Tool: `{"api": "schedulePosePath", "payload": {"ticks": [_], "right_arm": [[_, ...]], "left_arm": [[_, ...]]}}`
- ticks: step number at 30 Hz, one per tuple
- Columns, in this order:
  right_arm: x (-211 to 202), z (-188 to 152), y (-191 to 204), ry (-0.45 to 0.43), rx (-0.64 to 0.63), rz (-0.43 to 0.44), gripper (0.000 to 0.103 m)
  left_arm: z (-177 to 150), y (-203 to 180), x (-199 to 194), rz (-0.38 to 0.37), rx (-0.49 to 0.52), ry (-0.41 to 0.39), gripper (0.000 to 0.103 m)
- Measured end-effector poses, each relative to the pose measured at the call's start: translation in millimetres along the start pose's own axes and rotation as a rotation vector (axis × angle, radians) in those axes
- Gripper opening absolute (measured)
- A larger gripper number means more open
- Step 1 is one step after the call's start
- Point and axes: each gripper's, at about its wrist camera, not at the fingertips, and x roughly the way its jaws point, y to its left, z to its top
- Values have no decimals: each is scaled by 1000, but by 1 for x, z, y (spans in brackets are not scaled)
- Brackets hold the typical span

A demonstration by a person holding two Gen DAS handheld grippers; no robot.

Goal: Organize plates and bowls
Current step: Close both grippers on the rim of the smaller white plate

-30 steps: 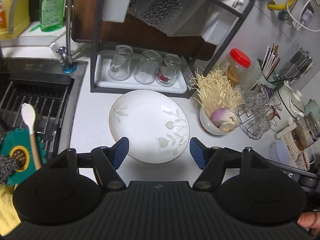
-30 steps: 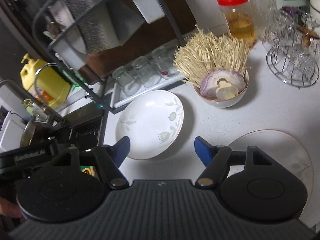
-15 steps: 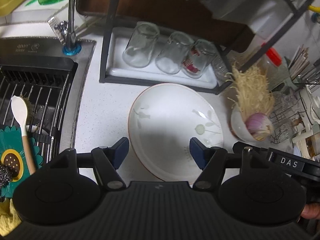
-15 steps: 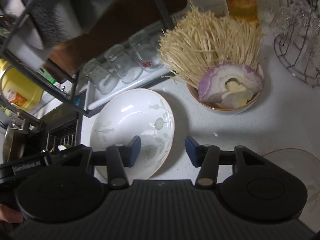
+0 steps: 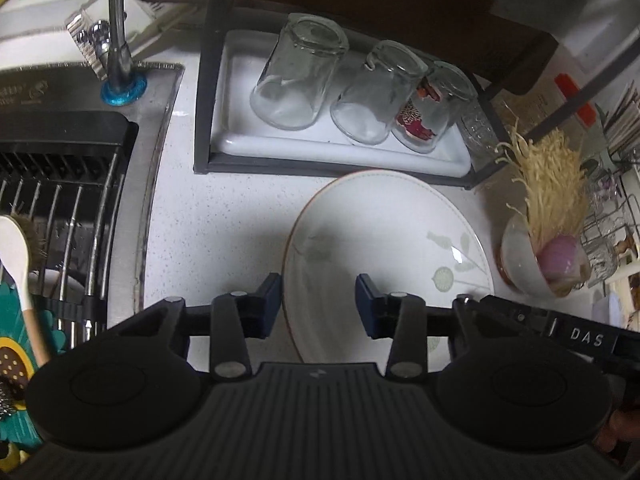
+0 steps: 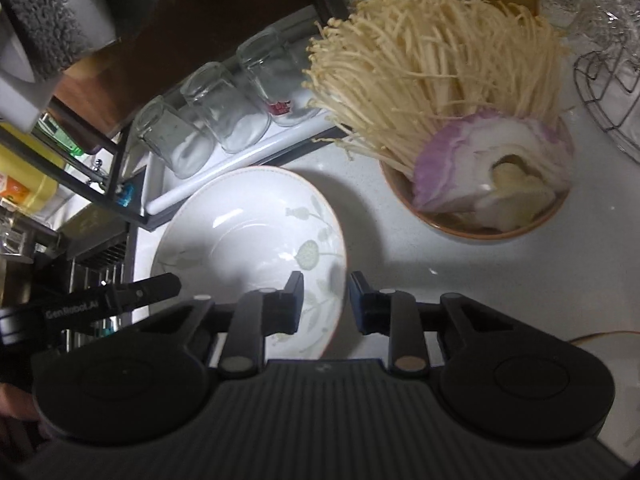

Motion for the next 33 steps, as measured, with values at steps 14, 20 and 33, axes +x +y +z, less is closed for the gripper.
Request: {"api": "schedulePosePath", "payload": {"ticks": [14, 20, 33], "right_arm": [[19, 6, -1, 1, -15, -16, 15], [23, 6, -1, 2, -30, -17, 14], [22, 5, 1, 3, -41, 25, 14]], "left_arm": [[4, 17, 9, -17, -82, -21, 34], [3, 13, 13, -18, -46, -1, 29], [-3, 17, 12, -36, -82, 9, 23]]}}
